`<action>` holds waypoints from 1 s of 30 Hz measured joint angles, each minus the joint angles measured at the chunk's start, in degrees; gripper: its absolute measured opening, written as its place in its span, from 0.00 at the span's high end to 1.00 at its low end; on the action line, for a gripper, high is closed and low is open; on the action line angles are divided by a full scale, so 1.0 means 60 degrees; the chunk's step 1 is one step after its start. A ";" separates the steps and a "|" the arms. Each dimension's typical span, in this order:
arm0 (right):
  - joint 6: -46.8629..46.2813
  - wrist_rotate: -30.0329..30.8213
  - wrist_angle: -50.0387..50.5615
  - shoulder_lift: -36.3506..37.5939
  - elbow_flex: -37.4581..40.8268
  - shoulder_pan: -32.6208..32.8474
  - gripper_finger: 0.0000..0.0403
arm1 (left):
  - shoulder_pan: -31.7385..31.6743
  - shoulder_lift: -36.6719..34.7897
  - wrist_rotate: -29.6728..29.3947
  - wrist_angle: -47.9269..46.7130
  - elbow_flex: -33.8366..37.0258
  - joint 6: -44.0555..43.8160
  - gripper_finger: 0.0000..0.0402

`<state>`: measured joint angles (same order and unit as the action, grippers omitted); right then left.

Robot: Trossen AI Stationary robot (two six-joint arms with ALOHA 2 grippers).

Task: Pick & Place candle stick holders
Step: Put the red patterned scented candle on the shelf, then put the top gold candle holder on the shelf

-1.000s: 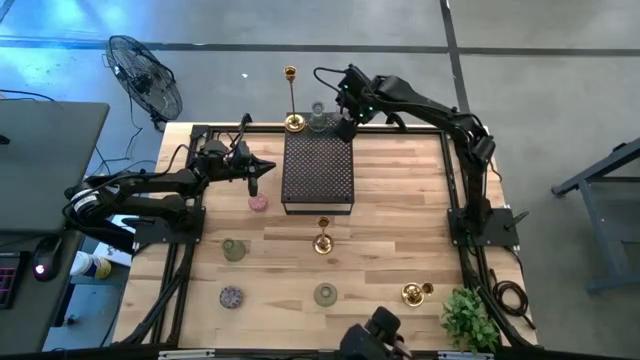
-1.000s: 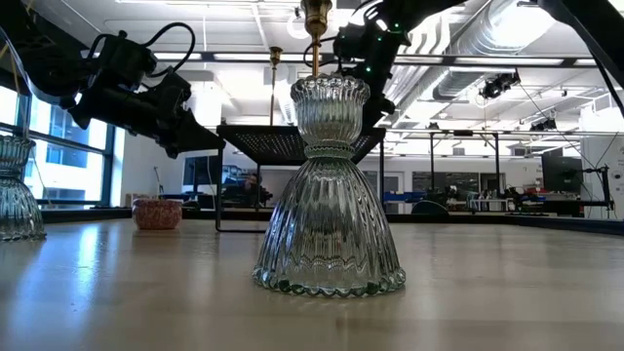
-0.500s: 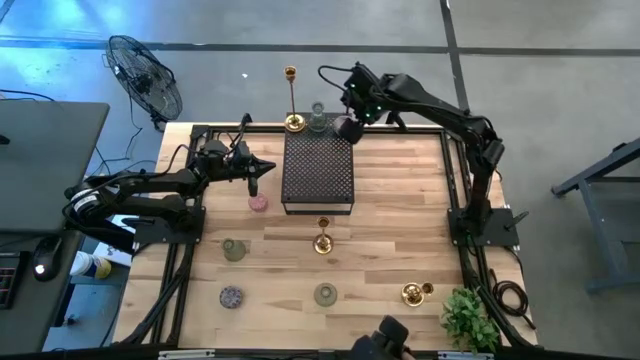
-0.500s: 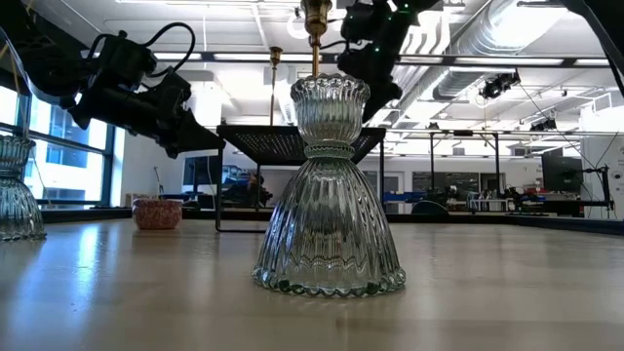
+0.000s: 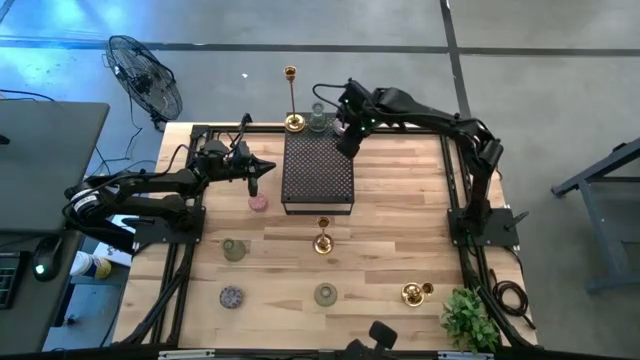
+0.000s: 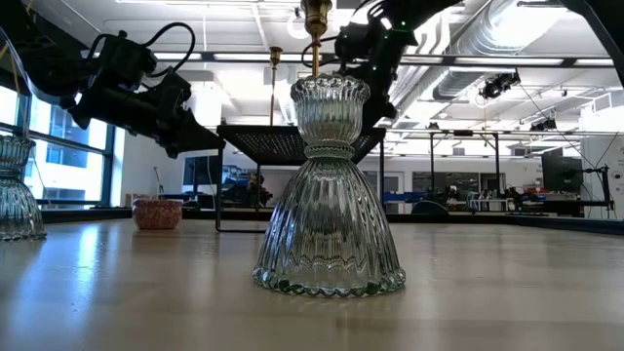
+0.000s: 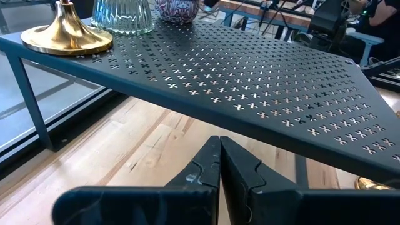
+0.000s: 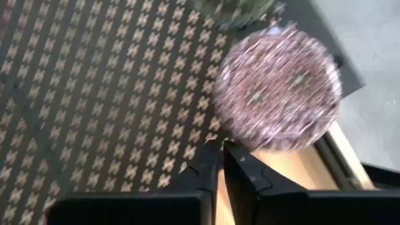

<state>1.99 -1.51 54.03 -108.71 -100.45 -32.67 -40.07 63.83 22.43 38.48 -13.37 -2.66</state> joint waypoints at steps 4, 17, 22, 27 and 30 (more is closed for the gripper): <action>-0.0035 0.0189 -0.0482 0.0000 0.0168 -0.0118 0.91 | -0.0004 0.0000 0.0001 0.0000 0.0000 0.0000 1.00; -0.0022 0.0397 -0.0962 0.0000 0.0168 -0.0200 0.98 | -0.0004 -0.0003 0.0004 0.0000 0.0000 0.0000 1.00; 0.0242 0.0530 -0.0910 0.0206 0.0168 -0.0184 1.00 | -0.0004 0.0000 0.0004 -0.0010 0.0000 0.0000 1.00; 0.0391 0.1405 -0.0707 0.1204 0.0271 0.0059 1.00 | 0.0000 0.0000 0.0004 -0.0161 0.0000 0.0146 1.00; 0.0325 0.1427 -0.1852 0.2167 0.1477 0.0240 1.00 | -0.0002 -0.0004 0.0004 -0.0178 0.0000 0.0181 1.00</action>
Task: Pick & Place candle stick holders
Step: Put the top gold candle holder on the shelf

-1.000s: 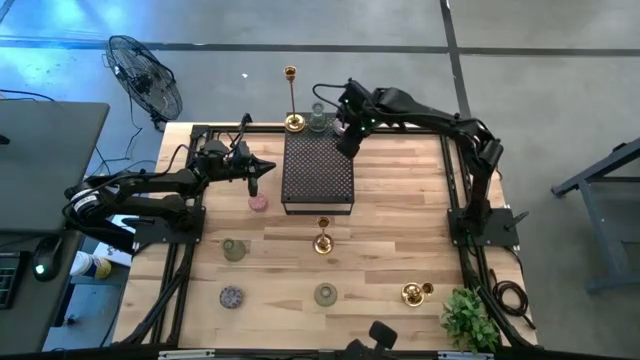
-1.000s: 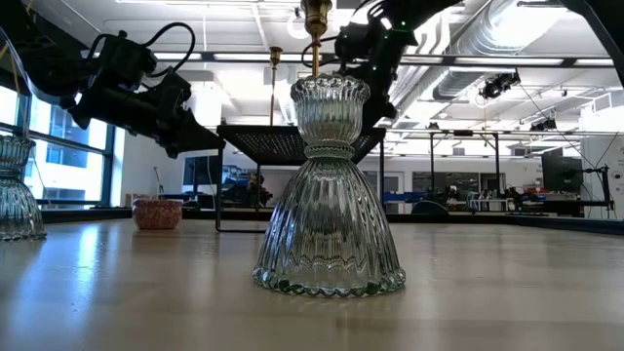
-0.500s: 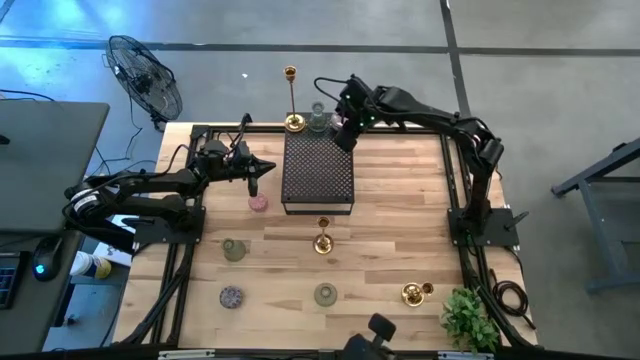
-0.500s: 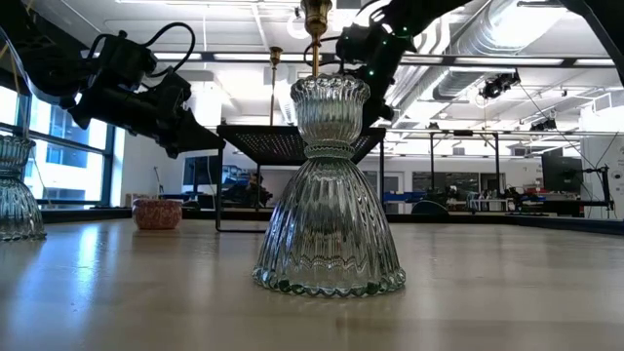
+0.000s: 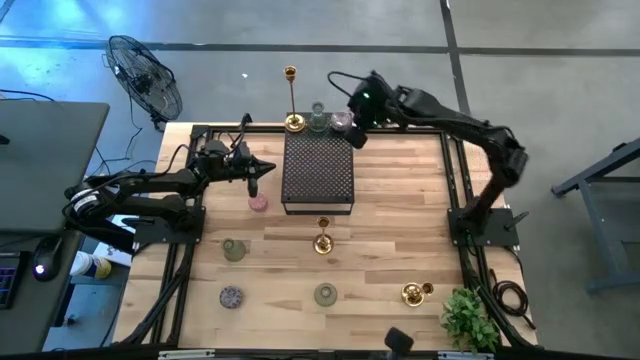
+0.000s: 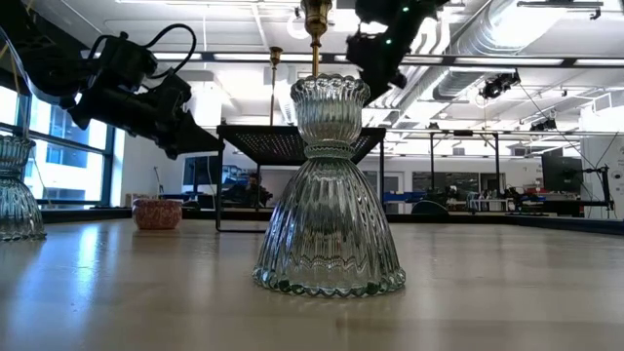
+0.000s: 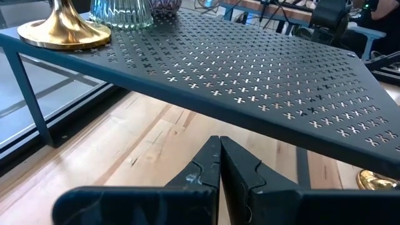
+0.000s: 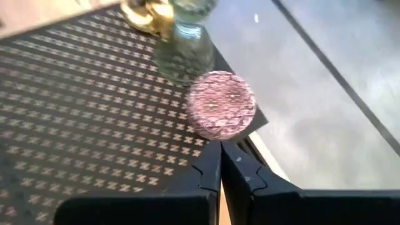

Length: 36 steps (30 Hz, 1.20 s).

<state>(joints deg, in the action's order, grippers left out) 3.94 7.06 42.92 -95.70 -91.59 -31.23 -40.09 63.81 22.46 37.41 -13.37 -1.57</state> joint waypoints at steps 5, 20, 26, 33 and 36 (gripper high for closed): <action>-0.0578 -0.0241 -0.2946 0.2137 0.3548 0.0450 1.00 | 0.0001 0.0000 0.0001 0.0000 0.0000 0.0038 1.00; -0.1918 0.0284 -0.6892 0.6830 0.9207 0.2214 1.00 | 0.0154 -0.0711 0.0617 -0.0254 0.0000 -0.0061 1.00; -0.1910 0.0212 -0.8606 0.7076 1.0550 0.2204 1.00 | 0.1830 -0.2447 0.0542 -0.1974 -0.0448 -0.0473 1.00; -0.1523 0.0228 -1.0000 0.7013 1.1223 0.2190 1.00 | 0.5009 -0.2600 -0.2121 -0.3529 -0.1468 -0.1026 1.00; -0.1246 0.0214 -1.0162 0.7013 1.1234 0.2190 1.00 | 0.6081 -0.2001 -0.3129 -0.3097 -0.1634 -0.1554 1.00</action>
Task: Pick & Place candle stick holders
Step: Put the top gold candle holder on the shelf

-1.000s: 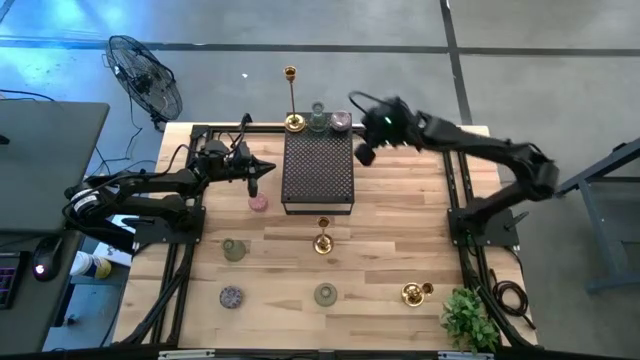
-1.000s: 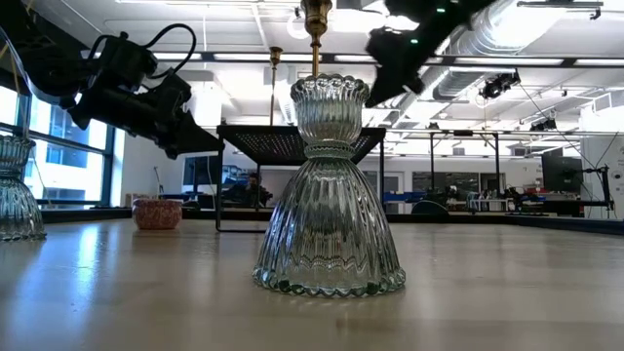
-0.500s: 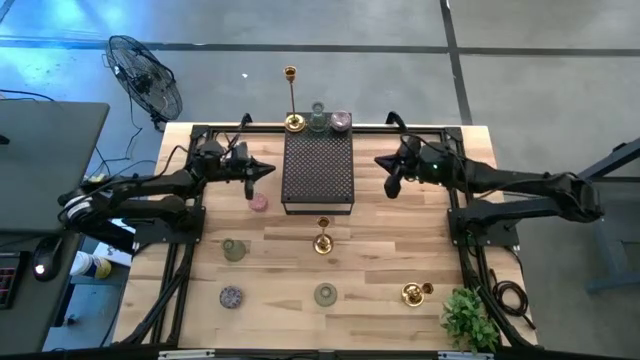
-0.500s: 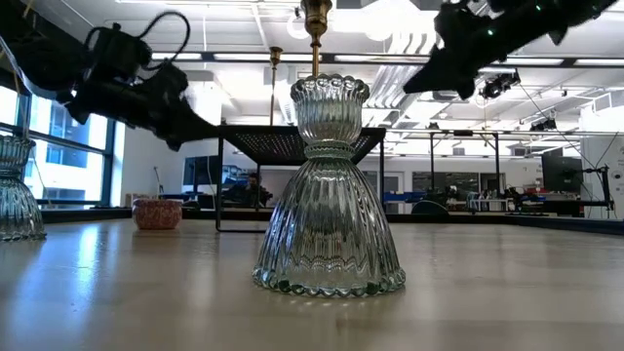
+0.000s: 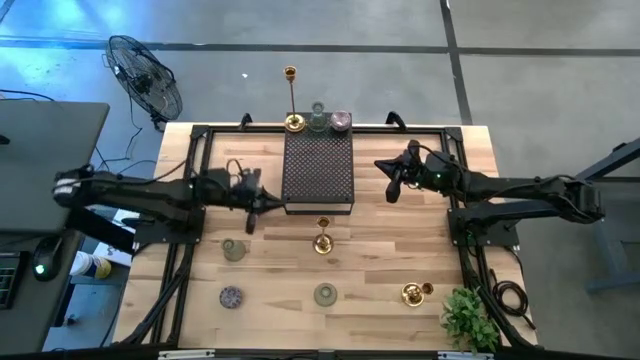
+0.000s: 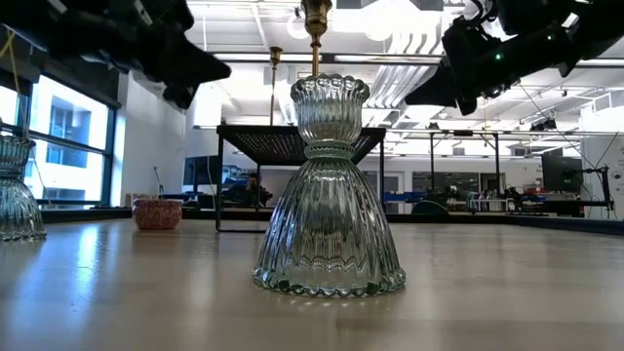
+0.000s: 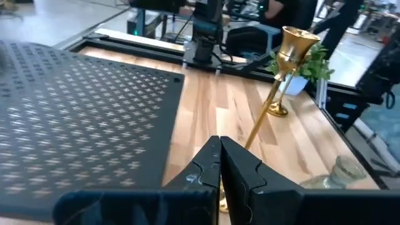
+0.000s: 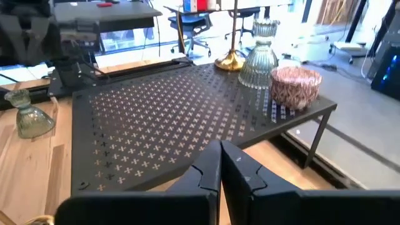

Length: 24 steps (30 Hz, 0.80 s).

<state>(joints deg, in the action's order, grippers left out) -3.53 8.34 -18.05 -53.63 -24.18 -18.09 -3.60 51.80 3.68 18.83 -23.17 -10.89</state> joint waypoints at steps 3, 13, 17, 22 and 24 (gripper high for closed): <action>0.0237 -0.0020 -0.0222 0.0000 -0.0004 0.0000 1.00 | 0.0874 0.0683 -0.1285 0.0308 -0.0261 -0.0244 0.96; 0.1004 -0.0030 -0.0640 0.0000 -0.0004 0.0000 1.00 | 0.2129 0.3885 -0.2311 0.1255 -0.2054 -0.0819 0.61; 0.1024 -0.0087 -0.0643 -0.0004 -0.0004 0.0019 1.00 | 0.2129 0.4972 -0.2353 0.1498 -0.2646 -0.1300 0.48; 0.1051 -0.0467 -0.0650 -0.0004 -0.0004 0.0022 1.00 | 0.2129 0.5796 -0.2353 0.2205 -0.3090 -0.1263 0.42; 0.1086 -0.0489 -0.0647 -0.0004 -0.0004 0.0026 1.00 | 0.2129 0.5978 -0.2299 0.2425 -0.3171 -0.1119 0.42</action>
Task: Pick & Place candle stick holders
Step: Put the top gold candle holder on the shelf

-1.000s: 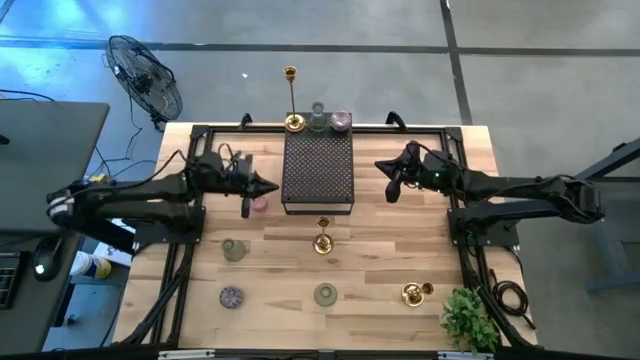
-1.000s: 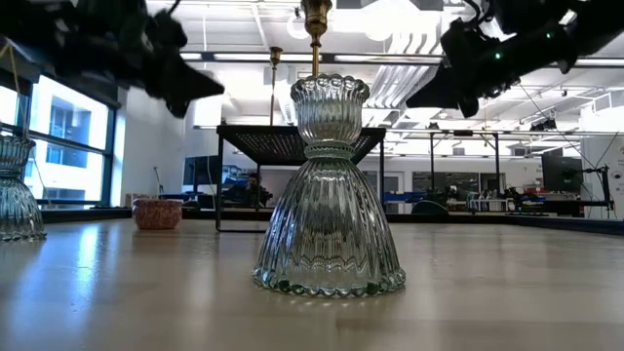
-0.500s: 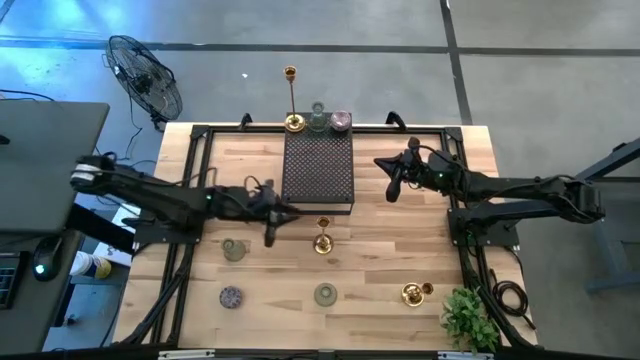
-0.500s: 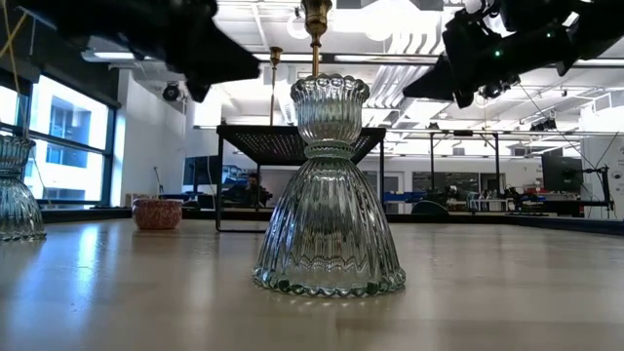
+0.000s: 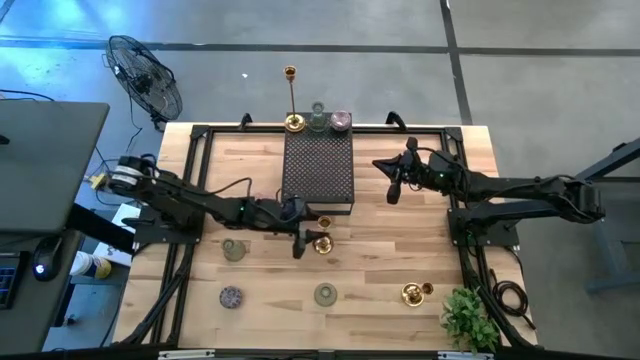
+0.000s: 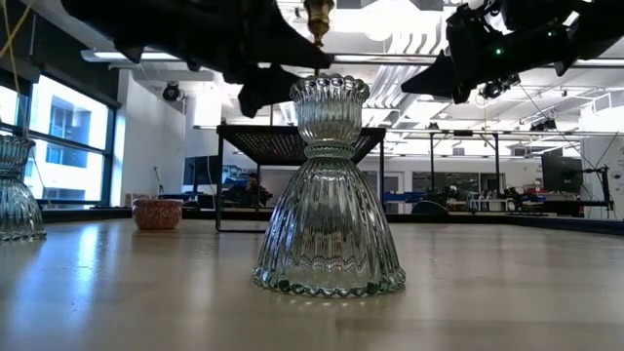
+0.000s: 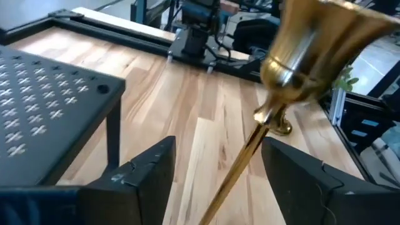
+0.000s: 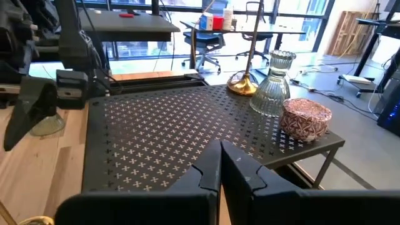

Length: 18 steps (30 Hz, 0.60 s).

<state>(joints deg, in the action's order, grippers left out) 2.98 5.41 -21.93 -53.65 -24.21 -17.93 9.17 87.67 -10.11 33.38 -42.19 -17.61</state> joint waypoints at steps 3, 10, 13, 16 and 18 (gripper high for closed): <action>0.0011 0.0000 0.0000 0.0000 0.0000 0.0000 1.00 | 0.0000 0.0179 0.0142 0.0110 -0.0143 0.0250 0.44; 0.0011 0.0000 0.0036 0.0000 0.0000 0.0000 1.00 | -0.0004 0.0227 0.0192 0.0146 -0.0164 0.0529 0.60; 0.0011 0.0000 0.0036 0.0000 0.0000 0.0000 1.00 | 0.0000 0.0227 0.0425 0.0321 -0.0164 0.0811 0.75; 0.0011 0.0000 0.0036 0.0000 0.0000 0.0000 1.00 | -0.0022 0.0227 0.0760 0.0619 -0.0164 0.1164 0.90; 0.0011 0.0000 0.0039 0.0000 0.0000 0.0000 1.00 | -0.0030 0.0211 0.1104 0.0848 -0.0164 0.1340 0.97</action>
<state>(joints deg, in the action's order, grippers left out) 3.05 5.41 -21.70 -53.65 -24.21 -17.93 8.99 88.94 -3.48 38.47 -43.18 -9.57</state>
